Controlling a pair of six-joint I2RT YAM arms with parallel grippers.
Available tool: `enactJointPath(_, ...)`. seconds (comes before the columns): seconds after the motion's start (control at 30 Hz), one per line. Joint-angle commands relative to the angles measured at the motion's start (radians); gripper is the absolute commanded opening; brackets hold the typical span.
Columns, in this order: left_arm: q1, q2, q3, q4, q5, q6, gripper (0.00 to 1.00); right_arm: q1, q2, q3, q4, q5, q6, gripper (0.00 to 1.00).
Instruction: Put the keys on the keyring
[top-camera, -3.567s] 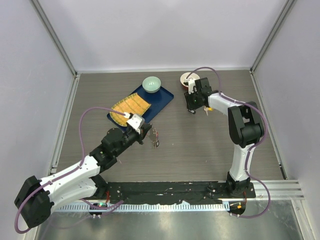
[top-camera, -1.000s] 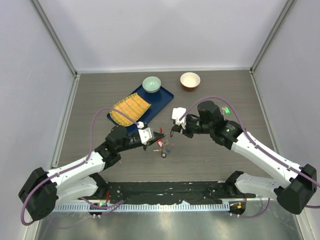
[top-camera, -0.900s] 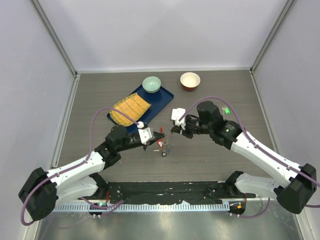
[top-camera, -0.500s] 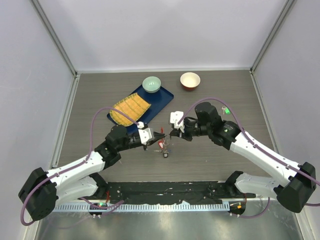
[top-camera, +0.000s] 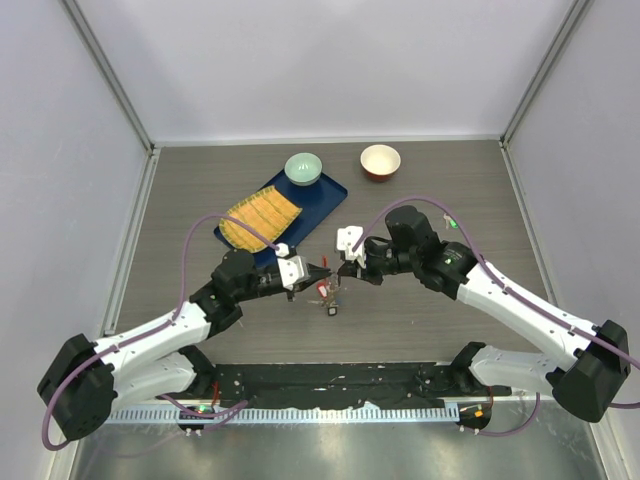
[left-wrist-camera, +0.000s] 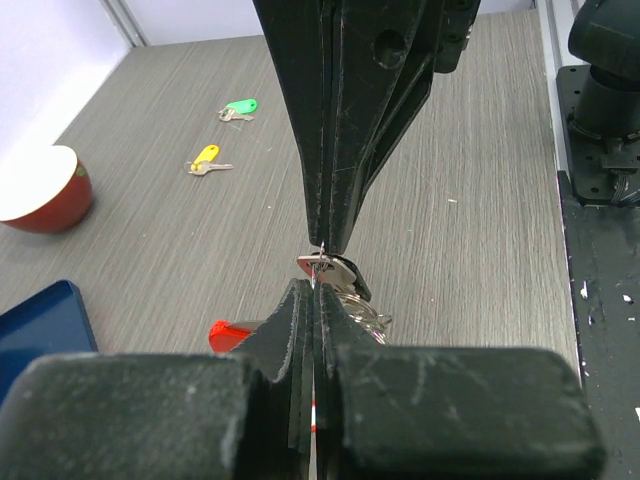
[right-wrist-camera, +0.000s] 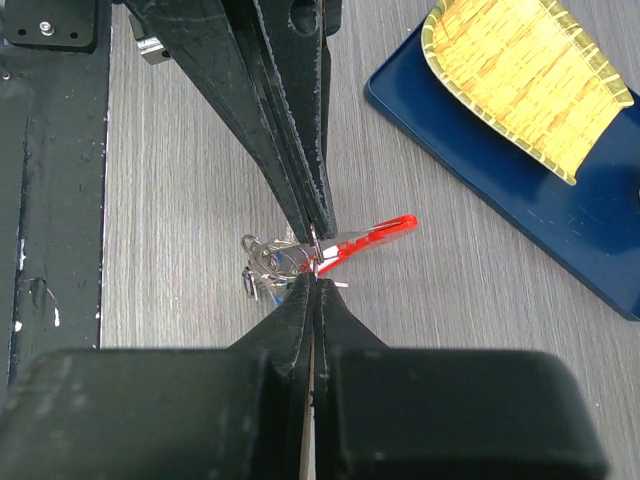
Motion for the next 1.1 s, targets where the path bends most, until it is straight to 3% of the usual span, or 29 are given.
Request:
enactJointPath(0.0,0.004,0.004,0.05,0.05,0.032,0.015,0.0,0.007,-0.003,0.028,0.022,-0.018,-0.017,0.01)
enactJointPath(0.5,0.004,0.007,0.056,0.026,0.003,0.019,0.0,0.009,-0.048,0.044,-0.033,0.054,-0.047,0.01)
enactJointPath(1.07,0.004,0.018,0.069,0.021,0.049,0.016,0.0,0.01,-0.033,0.037,0.007,-0.008,-0.033,0.01)
